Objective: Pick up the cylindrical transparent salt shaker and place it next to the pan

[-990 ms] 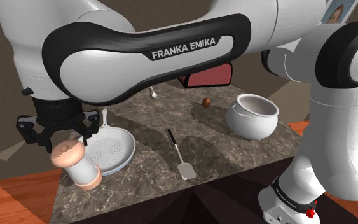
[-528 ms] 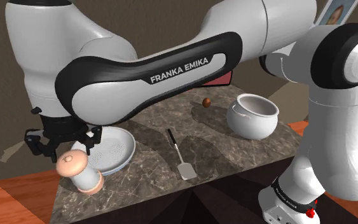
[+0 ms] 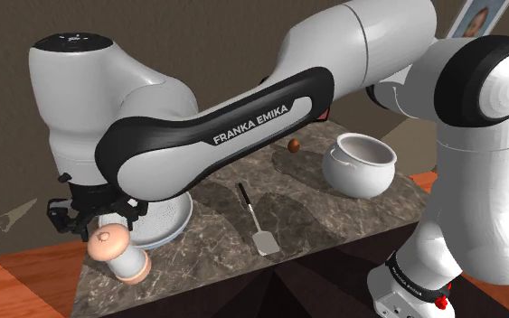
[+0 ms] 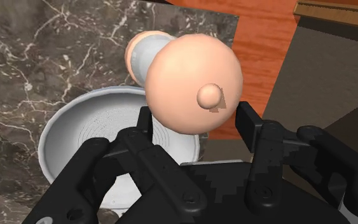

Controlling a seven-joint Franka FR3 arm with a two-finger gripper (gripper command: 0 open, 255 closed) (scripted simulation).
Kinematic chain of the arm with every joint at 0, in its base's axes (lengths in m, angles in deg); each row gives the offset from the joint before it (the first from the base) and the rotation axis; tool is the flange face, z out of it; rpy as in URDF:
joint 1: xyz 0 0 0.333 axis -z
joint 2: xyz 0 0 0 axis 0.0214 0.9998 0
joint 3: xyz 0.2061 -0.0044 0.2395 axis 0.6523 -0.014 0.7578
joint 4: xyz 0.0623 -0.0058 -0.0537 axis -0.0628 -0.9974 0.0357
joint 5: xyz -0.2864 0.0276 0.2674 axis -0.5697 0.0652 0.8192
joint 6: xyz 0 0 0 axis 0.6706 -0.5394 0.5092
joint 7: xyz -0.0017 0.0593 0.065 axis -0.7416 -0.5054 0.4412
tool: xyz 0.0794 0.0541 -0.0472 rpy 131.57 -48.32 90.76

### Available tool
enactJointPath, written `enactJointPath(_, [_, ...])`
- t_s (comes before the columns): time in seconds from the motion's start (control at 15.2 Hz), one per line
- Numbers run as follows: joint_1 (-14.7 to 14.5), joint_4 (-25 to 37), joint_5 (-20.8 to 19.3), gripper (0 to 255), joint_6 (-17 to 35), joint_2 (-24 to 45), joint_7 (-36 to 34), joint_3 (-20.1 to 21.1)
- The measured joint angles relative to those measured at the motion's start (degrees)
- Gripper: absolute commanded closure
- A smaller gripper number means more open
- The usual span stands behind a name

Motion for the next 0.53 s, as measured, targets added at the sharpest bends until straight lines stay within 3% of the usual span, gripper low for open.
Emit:
enactJointPath(0.26, [-0.03,-0.03,-0.04,255,0.1,0.05,-0.05,-0.02])
enactJointPath(0.33, [-0.03,-0.03,-0.04,0,0.1,0.05,-0.05,-0.02])
enactJointPath(0.53, [-0.03,-0.03,-0.04,0,0.11,0.05,-0.05,-0.02])
